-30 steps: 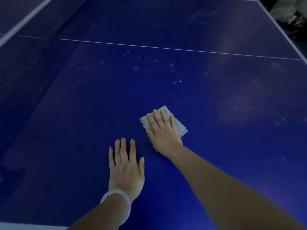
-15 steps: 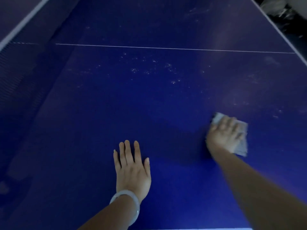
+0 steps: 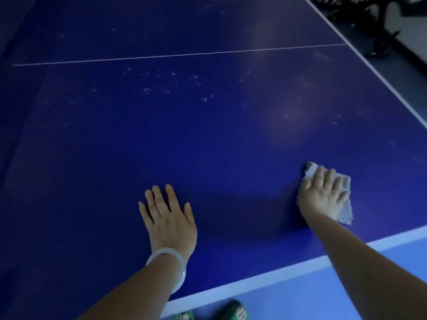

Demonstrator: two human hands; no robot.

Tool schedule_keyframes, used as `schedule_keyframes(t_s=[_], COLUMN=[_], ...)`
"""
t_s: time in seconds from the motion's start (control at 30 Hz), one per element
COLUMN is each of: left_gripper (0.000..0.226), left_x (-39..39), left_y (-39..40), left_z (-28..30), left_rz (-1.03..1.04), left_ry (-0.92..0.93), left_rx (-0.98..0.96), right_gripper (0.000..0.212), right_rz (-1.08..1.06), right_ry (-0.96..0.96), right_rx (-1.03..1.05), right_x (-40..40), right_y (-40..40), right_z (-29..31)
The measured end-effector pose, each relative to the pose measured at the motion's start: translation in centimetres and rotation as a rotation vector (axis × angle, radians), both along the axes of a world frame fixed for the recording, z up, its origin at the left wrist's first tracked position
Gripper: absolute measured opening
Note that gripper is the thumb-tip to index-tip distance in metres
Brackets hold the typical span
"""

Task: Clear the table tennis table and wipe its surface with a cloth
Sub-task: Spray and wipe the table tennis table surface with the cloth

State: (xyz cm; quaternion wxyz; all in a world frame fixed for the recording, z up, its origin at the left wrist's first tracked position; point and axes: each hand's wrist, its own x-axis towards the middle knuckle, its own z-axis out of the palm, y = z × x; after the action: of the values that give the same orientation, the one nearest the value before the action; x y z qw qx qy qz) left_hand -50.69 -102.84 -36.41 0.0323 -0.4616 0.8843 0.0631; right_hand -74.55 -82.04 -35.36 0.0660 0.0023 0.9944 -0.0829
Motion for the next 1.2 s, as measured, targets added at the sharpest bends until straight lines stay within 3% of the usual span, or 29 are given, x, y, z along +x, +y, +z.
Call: schedule_keyframes(t_s=[0.07,0.17,0.23,0.33,0.4,0.53,0.73,1.1,1.2], left_gripper=[0.067,0.066,0.066,0.067,0.067,0.067,0.066,0.064,0.058], left_x=[0.0,0.1,0.1,0.1,0.2,0.2,0.1,0.1,-2.1], left_y=[0.0,0.0,0.0,0.0,0.0,-0.1,0.0,0.4,1.9], left_z=[0.1,0.2,0.1,0.0,0.0,0.2,0.5,0.4,1.1], left_rz=[-0.011,-0.020,-0.023,-0.029,-0.036,-0.032,-0.033,-0.023,-0.126], left_ry=[0.011,0.041,0.039,0.037,0.036,0.039,0.040,0.114,0.179], left_rx=[0.003,0.007,0.003,0.008,0.010,0.015,0.018,-0.012,-0.051], right_gripper=[0.056,0.058,0.057,0.057,0.057,0.063,0.070,0.062,0.060], right_rz=[0.059,0.431,0.664,0.815,0.770,0.459,0.251,0.316,0.355], right_ry=[0.093,0.151,0.129,0.093,0.109,0.065,0.072,0.078,0.079], right_rx=[0.006,0.020,0.012,0.022,0.035,0.045,0.048,0.062,0.069], right_x=[4.0,12.3,17.0,18.3,16.6,12.1,10.6,9.3,9.0], right_y=[-2.5,-5.8,-5.3,-1.2,2.1,7.2,6.5,7.1,7.4], right_z=[-0.3,-0.4,-0.9,-1.1,-0.7,0.4,-0.4,-0.6,-0.6])
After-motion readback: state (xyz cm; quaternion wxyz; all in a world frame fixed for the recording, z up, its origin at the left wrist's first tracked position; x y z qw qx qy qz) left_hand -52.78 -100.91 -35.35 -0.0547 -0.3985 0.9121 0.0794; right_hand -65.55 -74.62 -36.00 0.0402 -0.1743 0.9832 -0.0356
